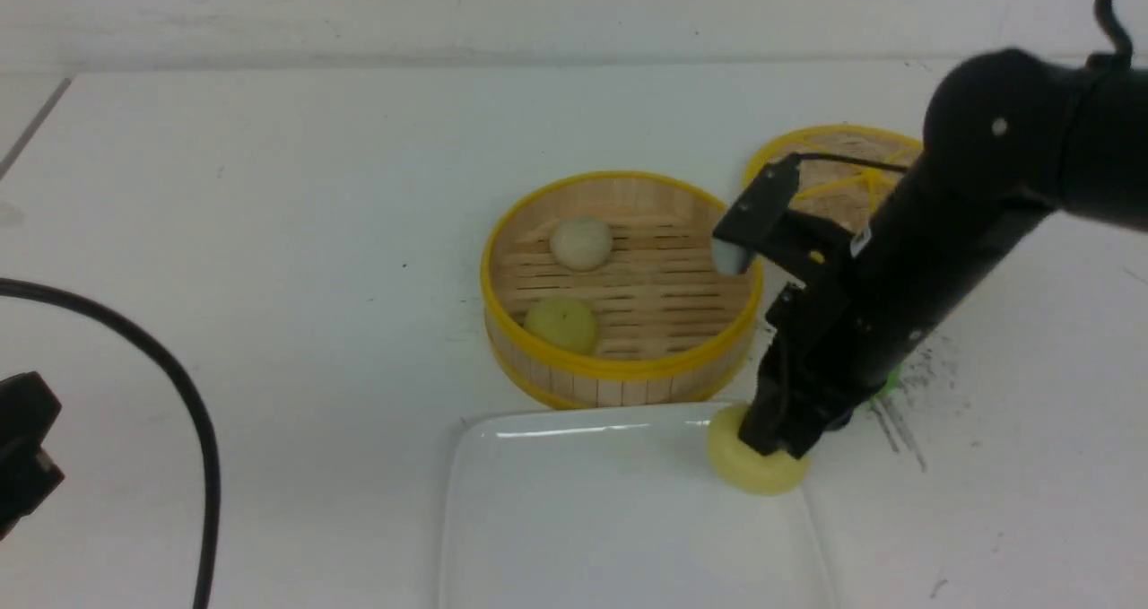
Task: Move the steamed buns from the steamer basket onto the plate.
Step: Use the right arm to put the steamed stuffed bun into the plate, then use the left arm to grab the steamed stuffed bun that is closest to it
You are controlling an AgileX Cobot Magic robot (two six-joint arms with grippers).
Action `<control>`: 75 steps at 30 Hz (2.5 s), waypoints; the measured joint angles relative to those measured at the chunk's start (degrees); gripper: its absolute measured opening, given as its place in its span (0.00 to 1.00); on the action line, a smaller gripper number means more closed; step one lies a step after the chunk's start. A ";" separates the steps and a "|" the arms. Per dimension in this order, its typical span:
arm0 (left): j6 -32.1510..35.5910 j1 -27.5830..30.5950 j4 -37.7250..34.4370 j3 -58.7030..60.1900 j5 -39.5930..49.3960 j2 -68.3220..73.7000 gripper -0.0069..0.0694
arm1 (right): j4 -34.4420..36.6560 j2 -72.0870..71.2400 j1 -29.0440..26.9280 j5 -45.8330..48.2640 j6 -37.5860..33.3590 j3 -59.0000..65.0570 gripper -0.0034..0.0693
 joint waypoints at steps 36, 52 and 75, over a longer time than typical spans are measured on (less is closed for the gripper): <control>0.00 0.00 0.06 0.00 -0.89 0.00 0.41 | 4.08 5.55 0.00 -11.98 -6.93 3.52 0.77; 0.00 0.00 0.04 0.00 -1.11 0.00 0.41 | 3.28 -16.50 0.00 -19.48 -4.85 3.58 0.81; 0.00 0.00 -2.16 0.00 -5.75 2.29 0.41 | -25.17 -60.74 0.00 -4.87 32.09 3.59 0.81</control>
